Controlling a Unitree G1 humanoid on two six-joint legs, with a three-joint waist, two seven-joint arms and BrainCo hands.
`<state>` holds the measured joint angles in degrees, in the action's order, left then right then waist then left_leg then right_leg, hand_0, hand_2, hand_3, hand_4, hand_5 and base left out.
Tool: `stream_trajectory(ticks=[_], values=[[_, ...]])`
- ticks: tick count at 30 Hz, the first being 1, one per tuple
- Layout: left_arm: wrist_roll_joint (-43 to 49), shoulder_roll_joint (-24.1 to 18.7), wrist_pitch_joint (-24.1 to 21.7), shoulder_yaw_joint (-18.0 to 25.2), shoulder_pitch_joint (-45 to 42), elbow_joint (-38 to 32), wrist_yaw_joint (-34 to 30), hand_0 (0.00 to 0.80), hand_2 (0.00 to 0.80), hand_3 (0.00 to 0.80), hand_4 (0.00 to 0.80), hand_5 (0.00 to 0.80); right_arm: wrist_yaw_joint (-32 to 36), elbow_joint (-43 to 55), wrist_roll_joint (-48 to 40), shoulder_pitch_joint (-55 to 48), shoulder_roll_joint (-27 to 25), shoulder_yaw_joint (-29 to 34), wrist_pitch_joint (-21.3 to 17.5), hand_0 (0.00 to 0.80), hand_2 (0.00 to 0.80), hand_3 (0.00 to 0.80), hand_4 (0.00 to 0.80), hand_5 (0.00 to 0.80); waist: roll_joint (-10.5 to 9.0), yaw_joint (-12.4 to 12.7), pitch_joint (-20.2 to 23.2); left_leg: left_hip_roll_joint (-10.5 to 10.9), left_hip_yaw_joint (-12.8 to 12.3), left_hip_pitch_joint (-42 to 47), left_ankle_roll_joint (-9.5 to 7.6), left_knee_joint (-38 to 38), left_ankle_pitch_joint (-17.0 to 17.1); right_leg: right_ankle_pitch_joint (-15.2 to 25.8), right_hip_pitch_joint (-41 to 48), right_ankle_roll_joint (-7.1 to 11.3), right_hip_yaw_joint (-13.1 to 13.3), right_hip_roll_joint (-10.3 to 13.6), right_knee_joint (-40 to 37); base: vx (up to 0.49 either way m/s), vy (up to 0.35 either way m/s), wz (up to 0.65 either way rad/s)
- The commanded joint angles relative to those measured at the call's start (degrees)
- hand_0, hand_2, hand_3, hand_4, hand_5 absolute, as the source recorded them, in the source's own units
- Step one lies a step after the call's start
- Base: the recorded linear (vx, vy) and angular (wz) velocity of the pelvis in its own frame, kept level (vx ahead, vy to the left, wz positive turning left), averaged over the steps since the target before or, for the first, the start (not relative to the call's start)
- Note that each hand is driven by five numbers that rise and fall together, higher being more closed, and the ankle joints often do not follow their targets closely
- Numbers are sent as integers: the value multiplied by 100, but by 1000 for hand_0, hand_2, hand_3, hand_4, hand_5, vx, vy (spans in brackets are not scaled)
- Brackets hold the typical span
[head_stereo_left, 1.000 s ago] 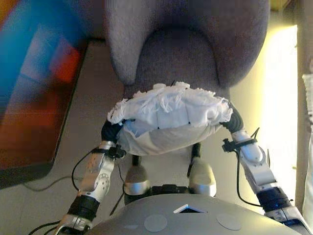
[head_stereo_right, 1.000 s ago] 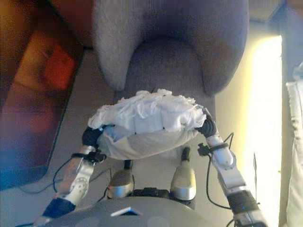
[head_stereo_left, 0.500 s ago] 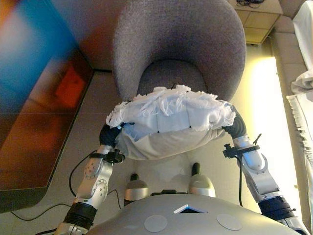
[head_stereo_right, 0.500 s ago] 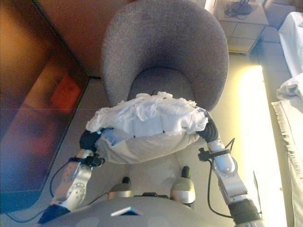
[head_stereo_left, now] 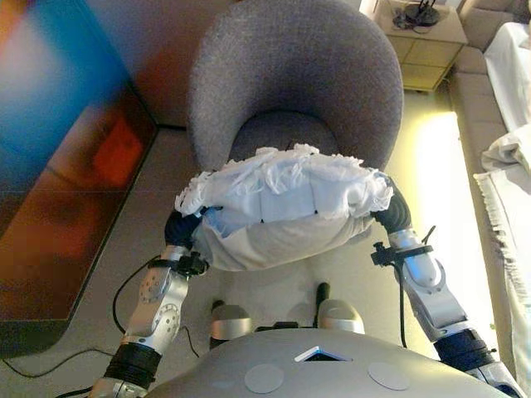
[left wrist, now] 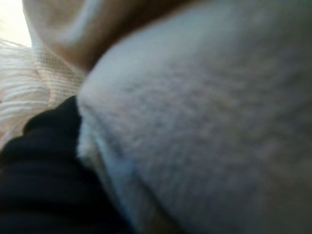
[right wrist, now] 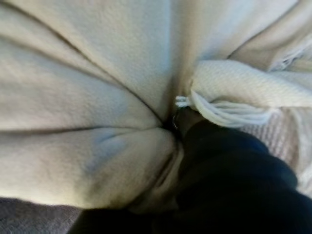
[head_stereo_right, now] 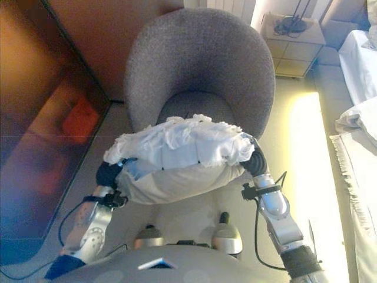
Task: Pick up the cushion and take it to the sofa
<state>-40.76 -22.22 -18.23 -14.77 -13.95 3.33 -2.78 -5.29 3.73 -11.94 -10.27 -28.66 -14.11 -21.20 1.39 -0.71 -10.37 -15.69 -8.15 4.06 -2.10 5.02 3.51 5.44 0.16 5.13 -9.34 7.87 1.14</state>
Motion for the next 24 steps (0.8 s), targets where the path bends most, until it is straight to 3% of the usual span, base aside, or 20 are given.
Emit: stream_trajectory(ticks=[1,2,6,9,13,17,18,19,21,24], values=[[-231,154,-678,132,519,-861,-172,800,800,800,800,800,43,828,-100,503,52,-29,-797,800,800,800,800,800,-358,34,-37,63,356,-382,914,912,-45,-869,777,-111,44,-72,136,85,-119,-2],[-218,171,-693,211,435,-952,-127,800,800,800,800,800,140,867,-135,492,56,-26,-831,800,800,800,800,800,-330,96,-33,397,473,-386,812,774,-213,-890,787,-118,144,-145,156,119,-99,-32],[-236,170,-661,232,518,-1039,-32,800,800,800,800,800,10,907,43,565,129,-103,-819,800,800,800,800,800,-206,260,-75,869,348,-657,810,318,-33,-1003,1031,-135,195,-329,40,161,-43,-48],[-109,237,-780,104,616,-983,155,800,800,800,800,800,-61,856,151,701,217,-218,-723,800,800,800,800,800,-91,449,-66,1197,471,-979,790,-156,305,-1225,1336,-178,411,-521,24,294,2,19],[-52,294,-859,90,489,-988,171,800,800,800,800,800,-24,919,182,620,264,-255,-669,800,800,800,800,800,-18,645,-14,1212,556,-1230,806,-686,761,-1582,1714,-244,762,-694,130,376,24,10],[-15,287,-965,112,397,-994,109,800,800,800,800,800,-3,952,115,532,230,-227,-696,800,800,800,800,800,44,773,7,942,799,-1463,894,-725,1021,-1882,1864,-297,1044,-770,337,366,93,-46],[-33,276,-991,138,409,-985,112,800,800,800,800,800,17,950,50,563,216,-223,-690,800,800,800,800,800,37,792,-11,811,901,-1502,915,-651,981,-2005,1863,-279,1075,-716,474,405,133,-57],[-58,248,-1027,144,442,-957,103,800,800,800,800,800,12,944,2,584,198,-233,-699,800,800,800,800,800,-39,754,-29,812,862,-1457,900,-594,823,-2129,1863,-242,1001,-593,608,441,168,-74],[-130,169,-994,156,589,-867,80,800,800,800,800,800,-6,888,-53,613,197,-201,-737,800,800,800,800,800,-90,689,-10,787,541,-1456,817,-413,570,-2198,1869,-128,796,-396,790,405,168,-82],[-99,40,-924,162,699,-841,-49,800,800,800,800,800,-15,935,-230,586,194,-118,-758,800,800,800,800,800,-247,707,108,1006,551,-1550,565,-22,216,-1857,1880,117,809,-109,1268,389,119,-27]])
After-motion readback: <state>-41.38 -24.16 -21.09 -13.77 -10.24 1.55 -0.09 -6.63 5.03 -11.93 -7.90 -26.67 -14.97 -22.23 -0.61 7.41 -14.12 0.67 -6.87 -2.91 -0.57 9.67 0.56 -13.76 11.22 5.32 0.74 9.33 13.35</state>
